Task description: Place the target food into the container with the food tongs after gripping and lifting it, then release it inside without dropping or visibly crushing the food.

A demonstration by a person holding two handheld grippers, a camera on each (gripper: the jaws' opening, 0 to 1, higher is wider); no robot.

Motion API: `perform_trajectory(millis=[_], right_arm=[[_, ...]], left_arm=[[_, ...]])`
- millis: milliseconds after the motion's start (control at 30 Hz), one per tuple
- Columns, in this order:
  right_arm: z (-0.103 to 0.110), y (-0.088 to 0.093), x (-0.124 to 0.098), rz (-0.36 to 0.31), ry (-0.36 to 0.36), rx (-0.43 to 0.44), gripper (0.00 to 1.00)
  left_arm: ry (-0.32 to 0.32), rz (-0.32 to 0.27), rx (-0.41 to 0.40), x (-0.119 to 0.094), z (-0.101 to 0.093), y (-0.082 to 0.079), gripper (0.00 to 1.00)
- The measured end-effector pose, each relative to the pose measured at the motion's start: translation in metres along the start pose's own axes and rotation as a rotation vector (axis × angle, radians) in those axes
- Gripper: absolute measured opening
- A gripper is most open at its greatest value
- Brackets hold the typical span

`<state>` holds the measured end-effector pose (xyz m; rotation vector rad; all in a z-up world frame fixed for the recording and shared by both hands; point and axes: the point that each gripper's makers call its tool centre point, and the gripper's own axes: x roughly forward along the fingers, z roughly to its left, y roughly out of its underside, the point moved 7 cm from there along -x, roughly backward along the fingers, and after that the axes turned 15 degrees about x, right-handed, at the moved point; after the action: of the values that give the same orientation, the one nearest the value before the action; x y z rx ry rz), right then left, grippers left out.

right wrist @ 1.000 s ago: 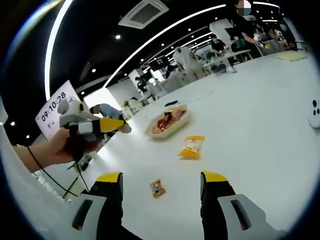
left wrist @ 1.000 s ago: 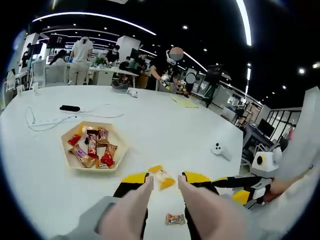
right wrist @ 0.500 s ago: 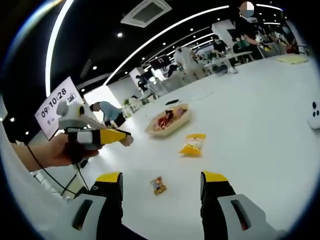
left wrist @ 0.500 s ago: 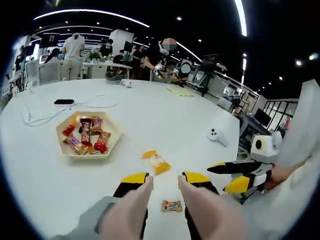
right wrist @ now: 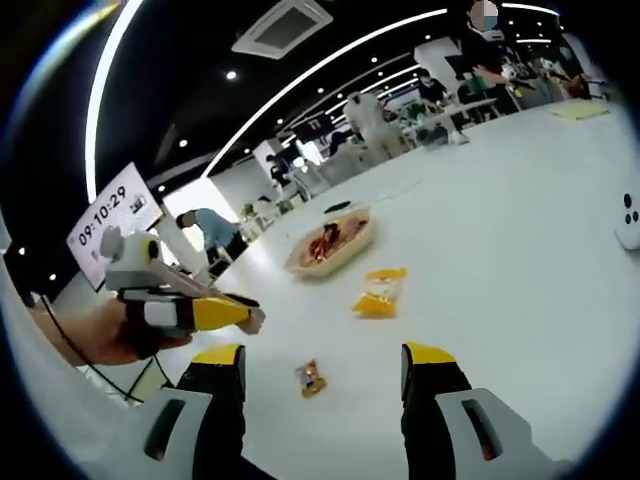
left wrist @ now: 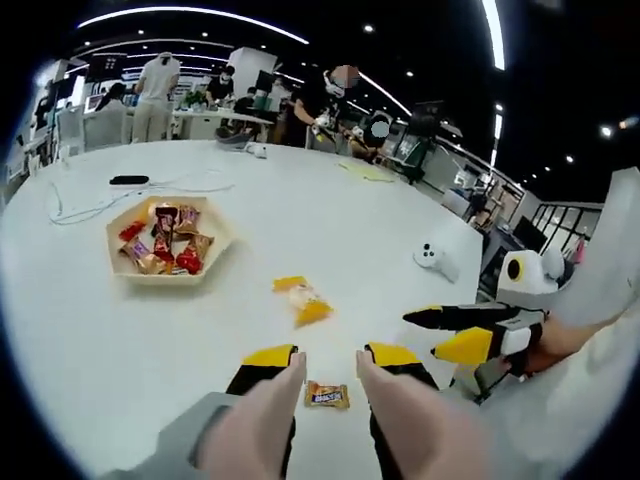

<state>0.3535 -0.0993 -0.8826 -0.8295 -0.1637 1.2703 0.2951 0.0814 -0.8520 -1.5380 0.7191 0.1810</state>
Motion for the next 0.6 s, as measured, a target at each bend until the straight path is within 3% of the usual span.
perform_trajectory(millis=[133, 467, 600], right_arm=[[-0.004, 0.006, -0.003, 0.026, 0.013, -0.006, 0.64], [-0.011, -0.008, -0.002, -0.003, 0.032, -0.005, 0.64], [-0.012, -0.005, -0.002, 0.011, 0.031, -0.013, 0.64]], left_arm=[[-0.003, 0.020, 0.019, 0.004, -0.005, 0.006, 0.25], [-0.033, 0.050, 0.034, 0.011, -0.018, 0.010, 0.25], [-0.053, 0.101, 0.104, 0.020, -0.022, 0.017, 0.26]])
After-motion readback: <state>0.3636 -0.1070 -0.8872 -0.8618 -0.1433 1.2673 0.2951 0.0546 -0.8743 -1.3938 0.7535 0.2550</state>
